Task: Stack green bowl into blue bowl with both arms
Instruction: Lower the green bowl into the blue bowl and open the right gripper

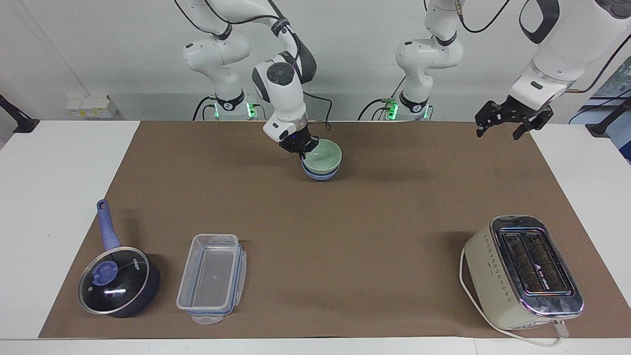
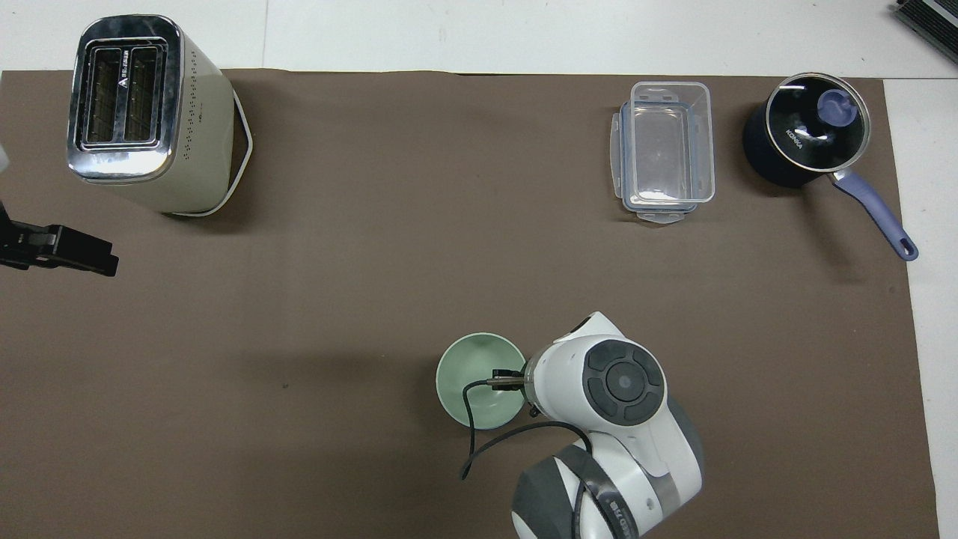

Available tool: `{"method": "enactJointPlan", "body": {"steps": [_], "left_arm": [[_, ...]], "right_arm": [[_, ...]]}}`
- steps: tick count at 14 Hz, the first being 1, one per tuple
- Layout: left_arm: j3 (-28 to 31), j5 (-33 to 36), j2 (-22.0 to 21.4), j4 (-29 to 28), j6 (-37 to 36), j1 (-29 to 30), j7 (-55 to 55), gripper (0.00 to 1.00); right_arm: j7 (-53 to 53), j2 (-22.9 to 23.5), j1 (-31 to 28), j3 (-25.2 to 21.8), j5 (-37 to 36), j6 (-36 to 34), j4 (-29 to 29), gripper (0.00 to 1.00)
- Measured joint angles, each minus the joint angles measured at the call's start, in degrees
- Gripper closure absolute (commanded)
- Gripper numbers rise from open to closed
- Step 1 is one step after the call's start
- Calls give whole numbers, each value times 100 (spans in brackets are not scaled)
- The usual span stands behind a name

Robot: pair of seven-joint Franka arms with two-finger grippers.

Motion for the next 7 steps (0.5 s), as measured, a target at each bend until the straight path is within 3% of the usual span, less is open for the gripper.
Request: {"method": "enactJointPlan", "body": {"steps": [7], "left_arm": [[0,0,0,0,-1,0,0,0]], "right_arm": [[0,152,-4,-2,0,63,-6,100]]}}
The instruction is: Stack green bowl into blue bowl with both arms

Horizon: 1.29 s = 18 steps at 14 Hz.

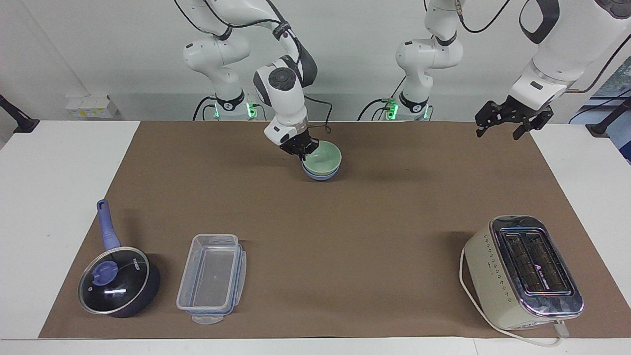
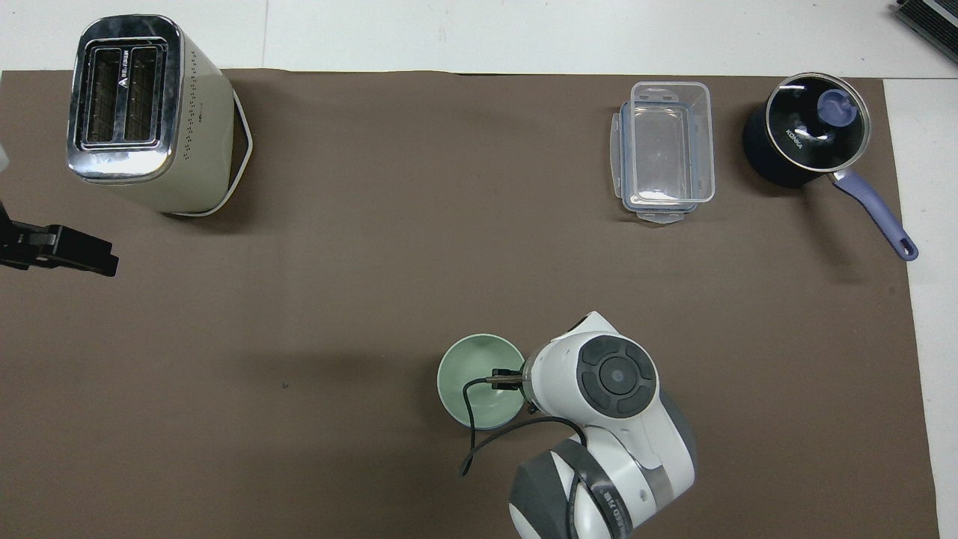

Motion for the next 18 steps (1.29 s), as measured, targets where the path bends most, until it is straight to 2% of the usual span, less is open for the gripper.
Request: {"method": "enactJointPlan", "body": {"steps": [1,4,10,12,14,18], "left_arm": [[0,0,0,0,0,0,0,0],[0,0,0,0,-1,0,0,0],[0,0,0,0,-1,0,0,0],[0,0,0,0,-1,0,0,0],[0,0,0,0,-1,0,0,0],[0,0,0,0,-1,0,0,0]], "right_arm": [[0,9,0,0,0,9,0,97],[5,18,-1,-2,4,21,0,52],[13,-60,-39,-30,10,49,173,7],[13,-304,-222,-57,9,-261,260,0],[-56,-681,-547,-81,-21,-671,289,0],[-1032,-1422,-1686,-121,-37,-1417,438,0]]}}
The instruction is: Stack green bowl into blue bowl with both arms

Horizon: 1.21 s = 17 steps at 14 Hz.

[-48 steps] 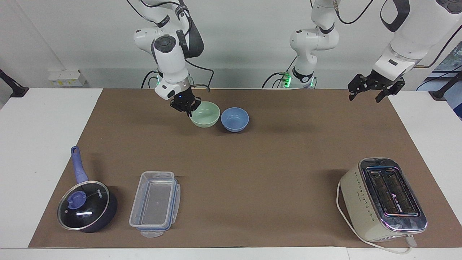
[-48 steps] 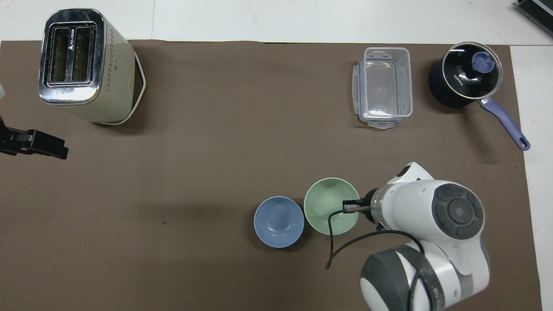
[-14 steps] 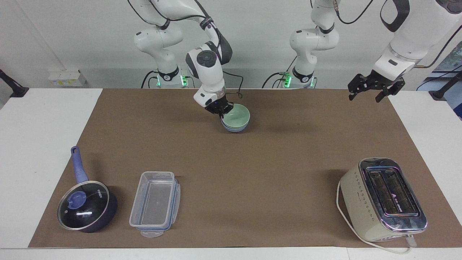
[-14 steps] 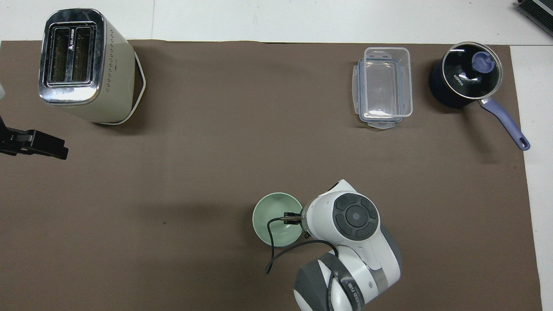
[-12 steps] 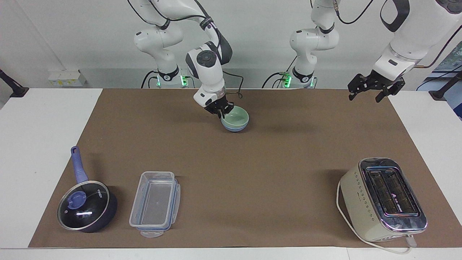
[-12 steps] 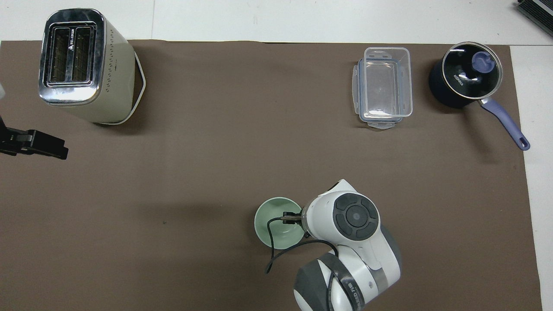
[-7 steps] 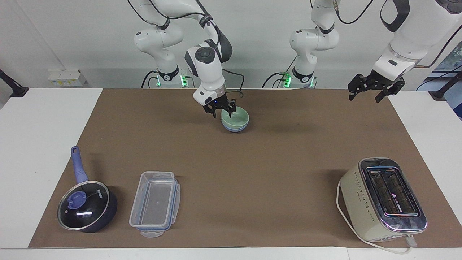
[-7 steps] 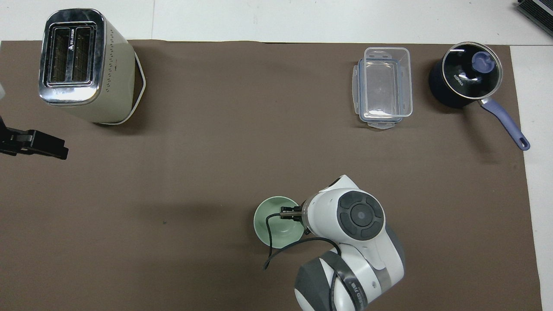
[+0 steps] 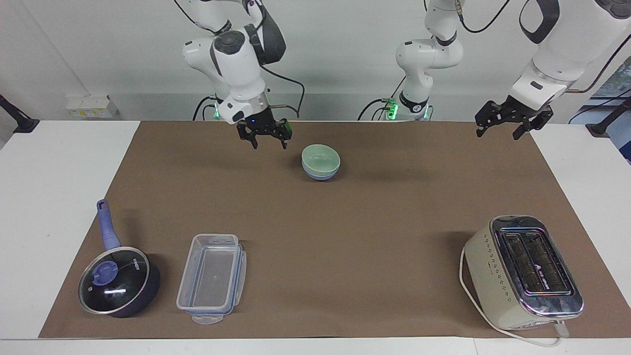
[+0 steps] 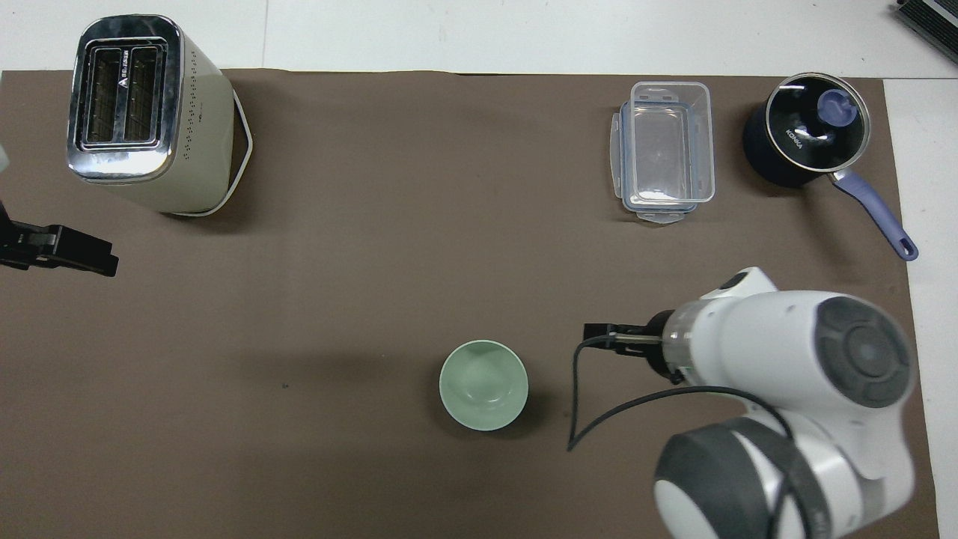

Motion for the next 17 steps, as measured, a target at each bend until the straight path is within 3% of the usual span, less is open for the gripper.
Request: {"method": "enactJointPlan", "body": {"steps": [3,5,9,11,14,17], "left_arm": [[0,0,0,0,0,0,0,0],[0,0,0,0,0,0,0,0],[0,0,0,0,0,0,0,0],[0,0,0,0,0,0,0,0],[0,0,0,0,0,0,0,0],[0,0,0,0,-1,0,0,0]], "right_arm": [[-656,-76,-841,-19,-193,-562,663,0],[-846,129,-1151,-22,-566,-913,1295,0],[-859,1110,-1191,6,-1245,-2016,3069,0],[-859,1540,-1188,9,-1390,-2356,3680,0],[-858,1856,-1187,12,-1394,-2596,4132,0],[-813,1865,-1178,16,-1377,-2691,4144,0]]}}
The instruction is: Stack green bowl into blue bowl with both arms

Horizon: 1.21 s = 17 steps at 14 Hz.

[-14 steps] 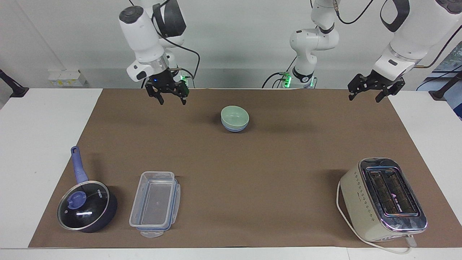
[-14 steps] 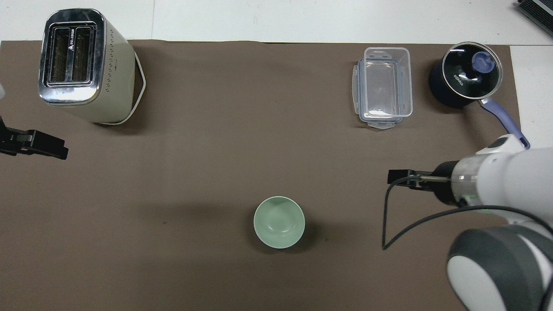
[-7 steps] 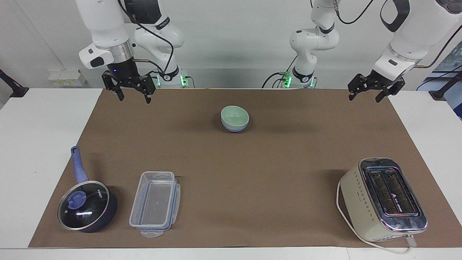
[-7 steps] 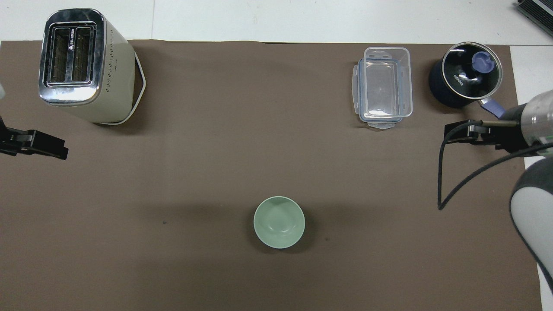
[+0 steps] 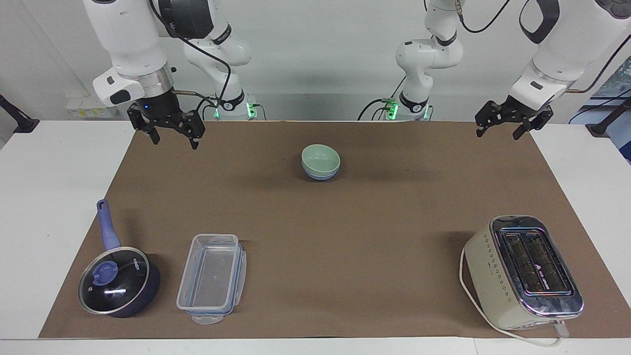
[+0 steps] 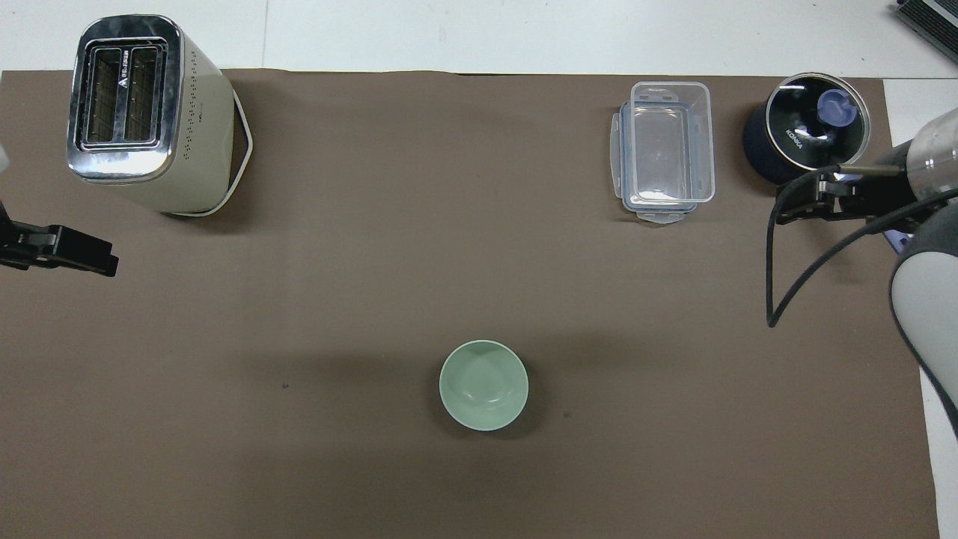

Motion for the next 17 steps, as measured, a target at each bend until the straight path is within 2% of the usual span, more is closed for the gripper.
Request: {"method": "enactJointPlan", "body": {"steps": [6,17], "left_arm": [[0,0,0,0,0,0,0,0],[0,0,0,0,0,0,0,0]], "right_arm": [[65,-226,2,10,3,-36,-355,0],[47,-276,-137,-1,248,-36,-415,0]]}}
